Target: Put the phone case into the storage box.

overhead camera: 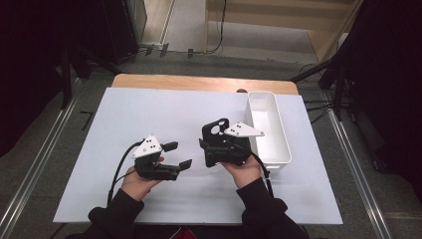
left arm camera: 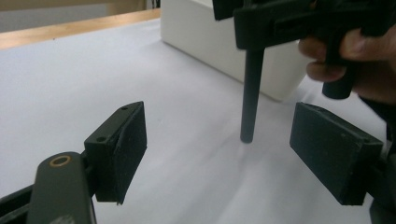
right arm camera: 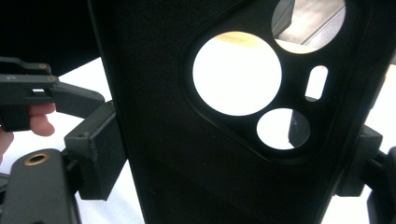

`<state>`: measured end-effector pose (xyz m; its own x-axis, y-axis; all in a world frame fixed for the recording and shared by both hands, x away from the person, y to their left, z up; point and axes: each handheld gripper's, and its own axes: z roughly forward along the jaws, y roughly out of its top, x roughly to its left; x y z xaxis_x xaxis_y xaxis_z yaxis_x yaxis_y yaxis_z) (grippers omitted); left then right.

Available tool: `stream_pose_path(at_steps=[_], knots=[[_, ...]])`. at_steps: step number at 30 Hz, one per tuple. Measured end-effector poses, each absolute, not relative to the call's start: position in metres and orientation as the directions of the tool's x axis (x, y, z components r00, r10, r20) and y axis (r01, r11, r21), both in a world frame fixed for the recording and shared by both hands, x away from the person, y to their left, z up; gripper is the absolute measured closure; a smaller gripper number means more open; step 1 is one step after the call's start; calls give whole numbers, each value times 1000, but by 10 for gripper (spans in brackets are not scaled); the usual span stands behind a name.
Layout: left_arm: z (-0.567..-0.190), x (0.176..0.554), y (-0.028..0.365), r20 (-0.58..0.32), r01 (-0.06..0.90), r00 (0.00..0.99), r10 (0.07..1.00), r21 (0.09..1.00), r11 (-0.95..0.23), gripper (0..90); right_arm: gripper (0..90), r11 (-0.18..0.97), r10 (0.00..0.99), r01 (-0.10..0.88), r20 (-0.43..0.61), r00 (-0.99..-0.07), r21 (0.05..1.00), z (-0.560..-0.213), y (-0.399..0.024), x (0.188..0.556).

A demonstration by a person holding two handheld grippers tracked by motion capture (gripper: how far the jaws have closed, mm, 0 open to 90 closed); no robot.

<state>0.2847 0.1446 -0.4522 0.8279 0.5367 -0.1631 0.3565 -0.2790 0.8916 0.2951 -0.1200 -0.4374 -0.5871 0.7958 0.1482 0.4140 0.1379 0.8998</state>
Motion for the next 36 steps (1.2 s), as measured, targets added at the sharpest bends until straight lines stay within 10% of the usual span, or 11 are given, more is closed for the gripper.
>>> stream_pose_path(at_steps=[36], knots=[[-460, 263, 210, -156, 323, 796, 585, 926, -193, 188, 139, 143, 783, 420, 157, -601, 896, -413, -145, 303]])
